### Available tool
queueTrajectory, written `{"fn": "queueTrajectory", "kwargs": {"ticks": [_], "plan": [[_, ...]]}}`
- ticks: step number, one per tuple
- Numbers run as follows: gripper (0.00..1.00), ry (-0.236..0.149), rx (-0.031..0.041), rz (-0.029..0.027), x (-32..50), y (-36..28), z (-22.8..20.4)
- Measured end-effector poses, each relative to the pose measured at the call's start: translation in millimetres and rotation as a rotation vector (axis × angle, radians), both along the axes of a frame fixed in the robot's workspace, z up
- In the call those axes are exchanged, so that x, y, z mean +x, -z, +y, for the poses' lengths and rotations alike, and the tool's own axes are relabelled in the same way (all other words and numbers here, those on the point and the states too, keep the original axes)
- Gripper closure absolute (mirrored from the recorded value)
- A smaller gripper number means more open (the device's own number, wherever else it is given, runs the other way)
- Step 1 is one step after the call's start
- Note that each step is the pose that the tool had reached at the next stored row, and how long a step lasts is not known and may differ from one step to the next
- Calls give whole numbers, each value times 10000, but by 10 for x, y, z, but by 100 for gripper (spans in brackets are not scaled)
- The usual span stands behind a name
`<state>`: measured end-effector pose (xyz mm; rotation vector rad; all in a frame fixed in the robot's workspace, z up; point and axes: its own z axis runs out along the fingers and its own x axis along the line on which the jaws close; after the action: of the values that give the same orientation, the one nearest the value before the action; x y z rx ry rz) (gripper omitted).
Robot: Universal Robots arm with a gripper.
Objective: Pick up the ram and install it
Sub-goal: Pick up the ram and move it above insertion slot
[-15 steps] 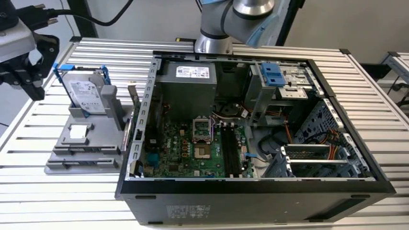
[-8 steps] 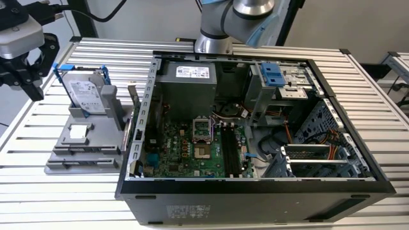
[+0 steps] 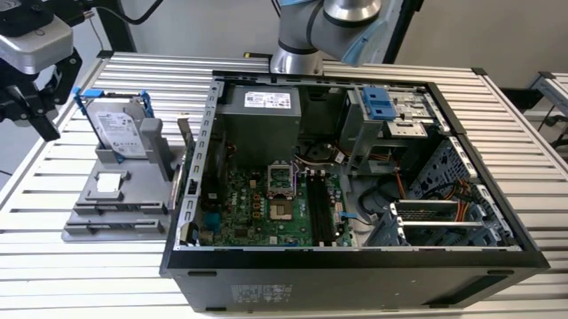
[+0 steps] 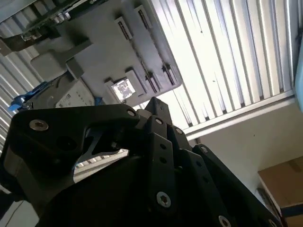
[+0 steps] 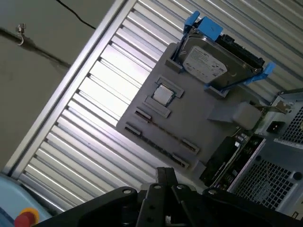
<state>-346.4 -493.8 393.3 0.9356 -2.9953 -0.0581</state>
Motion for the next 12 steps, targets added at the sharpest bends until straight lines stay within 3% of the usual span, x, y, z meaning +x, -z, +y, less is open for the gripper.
{"fn": "queueTrajectory", "kwargs": {"ticks": [12], "plan": [[100, -2191, -92, 0, -1, -2, 0]]}}
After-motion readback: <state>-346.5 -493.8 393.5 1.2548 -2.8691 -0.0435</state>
